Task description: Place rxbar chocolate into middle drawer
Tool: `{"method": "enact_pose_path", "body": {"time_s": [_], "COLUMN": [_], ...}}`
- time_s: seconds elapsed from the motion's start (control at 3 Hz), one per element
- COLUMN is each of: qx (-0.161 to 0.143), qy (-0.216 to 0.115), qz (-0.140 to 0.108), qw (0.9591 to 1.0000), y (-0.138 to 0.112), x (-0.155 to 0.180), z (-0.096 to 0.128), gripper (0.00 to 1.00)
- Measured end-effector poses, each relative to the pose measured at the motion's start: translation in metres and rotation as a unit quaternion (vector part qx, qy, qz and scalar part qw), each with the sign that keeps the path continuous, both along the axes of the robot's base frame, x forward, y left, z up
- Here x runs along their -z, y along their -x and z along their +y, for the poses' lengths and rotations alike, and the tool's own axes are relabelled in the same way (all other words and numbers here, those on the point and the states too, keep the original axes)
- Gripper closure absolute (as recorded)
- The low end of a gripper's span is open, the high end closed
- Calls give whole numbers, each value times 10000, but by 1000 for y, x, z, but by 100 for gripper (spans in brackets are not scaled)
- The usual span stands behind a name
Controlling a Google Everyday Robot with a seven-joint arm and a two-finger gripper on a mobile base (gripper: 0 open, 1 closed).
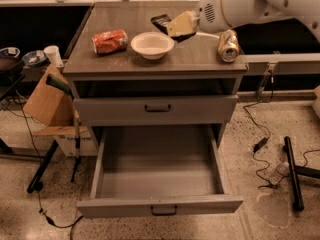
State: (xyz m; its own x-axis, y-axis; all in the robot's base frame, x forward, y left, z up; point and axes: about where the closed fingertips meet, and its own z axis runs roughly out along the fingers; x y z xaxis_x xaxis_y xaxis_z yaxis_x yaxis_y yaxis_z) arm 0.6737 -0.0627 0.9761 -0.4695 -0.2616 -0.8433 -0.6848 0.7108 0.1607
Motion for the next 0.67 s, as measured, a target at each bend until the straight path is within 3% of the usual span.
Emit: {"method": "enact_pose_path", "body": {"time_s": [0.33, 0.67], "qx": [-490, -691], "qy": [251, 326], "qz": [-102, -77], "qw": [9984, 9970], "y": [14, 27], "x": [51, 108], "z": [21, 33], "gripper": [100, 100]}}
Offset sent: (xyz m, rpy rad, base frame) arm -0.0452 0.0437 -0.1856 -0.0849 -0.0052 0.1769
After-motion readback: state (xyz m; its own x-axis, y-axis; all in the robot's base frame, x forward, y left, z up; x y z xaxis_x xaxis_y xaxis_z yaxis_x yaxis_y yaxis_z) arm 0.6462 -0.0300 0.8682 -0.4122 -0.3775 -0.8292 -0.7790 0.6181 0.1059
